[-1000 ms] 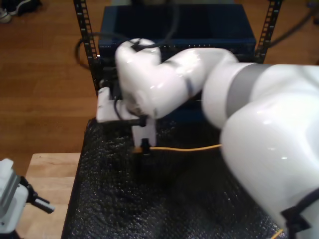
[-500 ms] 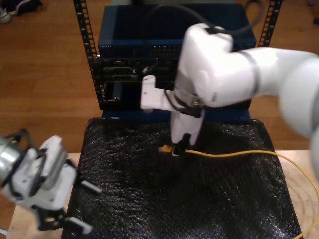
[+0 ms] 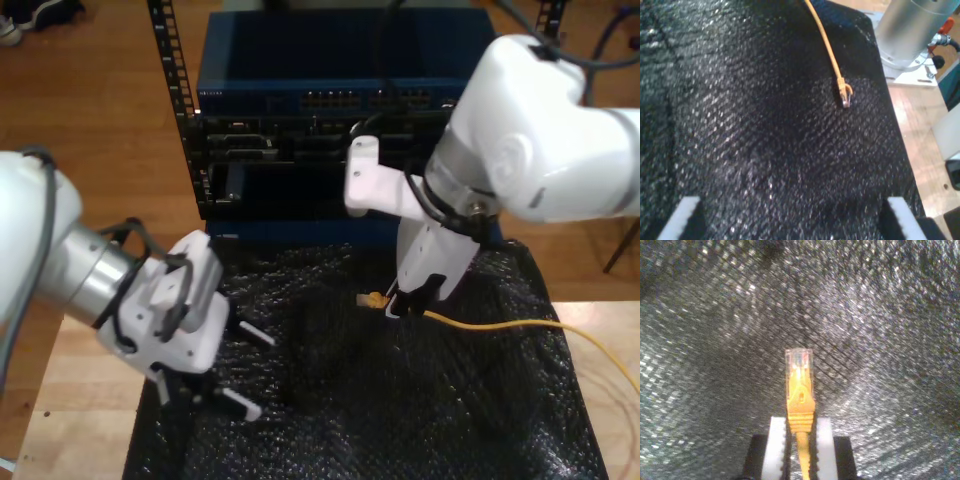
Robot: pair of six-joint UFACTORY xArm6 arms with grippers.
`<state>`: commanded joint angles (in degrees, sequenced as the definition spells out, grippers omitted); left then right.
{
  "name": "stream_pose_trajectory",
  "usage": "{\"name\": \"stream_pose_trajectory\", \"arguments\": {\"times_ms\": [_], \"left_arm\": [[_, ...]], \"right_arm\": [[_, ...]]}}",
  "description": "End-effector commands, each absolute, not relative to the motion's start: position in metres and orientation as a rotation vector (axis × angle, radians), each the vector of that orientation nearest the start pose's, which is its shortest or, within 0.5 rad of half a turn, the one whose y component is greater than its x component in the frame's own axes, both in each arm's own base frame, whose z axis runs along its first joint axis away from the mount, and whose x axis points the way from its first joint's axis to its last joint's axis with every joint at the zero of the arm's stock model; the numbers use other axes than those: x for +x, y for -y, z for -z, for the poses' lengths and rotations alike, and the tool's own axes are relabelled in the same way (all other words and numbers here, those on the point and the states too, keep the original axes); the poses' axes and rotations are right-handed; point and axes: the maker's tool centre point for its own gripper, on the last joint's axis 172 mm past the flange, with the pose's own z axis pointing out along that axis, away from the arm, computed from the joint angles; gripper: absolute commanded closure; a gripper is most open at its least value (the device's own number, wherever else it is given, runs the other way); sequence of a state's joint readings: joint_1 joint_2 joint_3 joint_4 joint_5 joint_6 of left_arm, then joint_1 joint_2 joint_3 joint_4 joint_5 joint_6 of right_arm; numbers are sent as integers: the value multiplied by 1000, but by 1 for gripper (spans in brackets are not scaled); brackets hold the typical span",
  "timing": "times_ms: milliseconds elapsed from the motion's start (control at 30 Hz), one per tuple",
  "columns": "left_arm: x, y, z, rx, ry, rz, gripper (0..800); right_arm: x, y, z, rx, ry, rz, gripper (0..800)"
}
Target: Grab the cable and plug it in
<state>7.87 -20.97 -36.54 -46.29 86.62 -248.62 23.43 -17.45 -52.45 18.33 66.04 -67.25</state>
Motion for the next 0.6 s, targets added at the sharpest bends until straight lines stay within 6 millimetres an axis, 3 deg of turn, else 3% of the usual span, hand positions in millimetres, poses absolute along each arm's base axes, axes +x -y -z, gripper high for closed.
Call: {"name": "stream_pose_trajectory", "arguments": {"times_ms": [433, 600], "left_arm": [[318, 183, -268, 1611, 1517, -691, 1], [326, 192, -274, 1590, 1472, -730, 1]], "right_arm": [[338, -239, -272, -2111, 1856, 303, 792], [338, -242, -273, -2105, 1858, 307, 792]]}}
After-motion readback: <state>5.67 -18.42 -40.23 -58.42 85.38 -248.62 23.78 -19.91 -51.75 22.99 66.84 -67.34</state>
